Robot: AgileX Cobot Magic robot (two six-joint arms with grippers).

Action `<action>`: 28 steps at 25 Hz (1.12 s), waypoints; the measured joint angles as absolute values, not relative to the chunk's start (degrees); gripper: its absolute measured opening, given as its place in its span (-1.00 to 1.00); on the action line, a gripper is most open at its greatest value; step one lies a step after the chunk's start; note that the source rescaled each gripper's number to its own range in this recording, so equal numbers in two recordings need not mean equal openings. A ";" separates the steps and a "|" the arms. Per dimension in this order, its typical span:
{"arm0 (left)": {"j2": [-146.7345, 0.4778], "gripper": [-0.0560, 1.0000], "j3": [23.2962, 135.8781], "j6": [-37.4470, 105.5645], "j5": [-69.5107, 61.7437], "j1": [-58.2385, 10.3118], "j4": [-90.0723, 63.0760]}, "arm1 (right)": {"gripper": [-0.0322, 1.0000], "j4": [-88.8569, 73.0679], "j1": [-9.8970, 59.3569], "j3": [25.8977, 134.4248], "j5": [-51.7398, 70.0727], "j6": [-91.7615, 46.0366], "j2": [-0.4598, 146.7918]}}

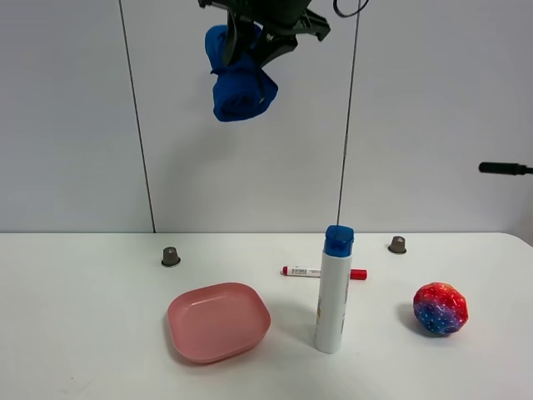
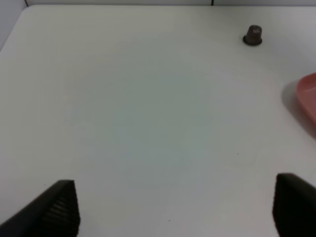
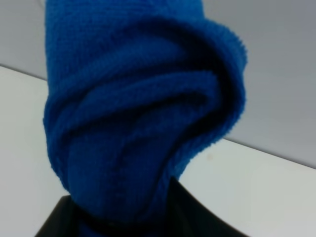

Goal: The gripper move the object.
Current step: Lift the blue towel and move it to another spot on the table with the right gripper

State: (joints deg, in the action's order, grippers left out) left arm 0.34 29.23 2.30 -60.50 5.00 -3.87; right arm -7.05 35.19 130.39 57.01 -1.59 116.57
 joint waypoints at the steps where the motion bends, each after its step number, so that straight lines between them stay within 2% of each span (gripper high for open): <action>1: 0.34 1.00 29.23 2.30 -60.50 5.00 -3.87 | -0.94 -6.90 35.70 130.39 58.47 -1.92 115.34; 10: 0.34 1.00 29.23 2.30 -60.50 5.00 -3.87 | -0.94 -2.21 42.39 130.39 69.62 -4.29 109.51; 21: 0.34 1.00 29.23 2.30 -60.50 5.00 -3.87 | -0.94 1.75 54.64 130.39 70.46 -9.26 111.30; 28: 0.34 1.00 29.23 2.30 -60.50 5.00 -3.87 | -0.94 -1.79 56.63 130.39 64.85 -3.25 119.69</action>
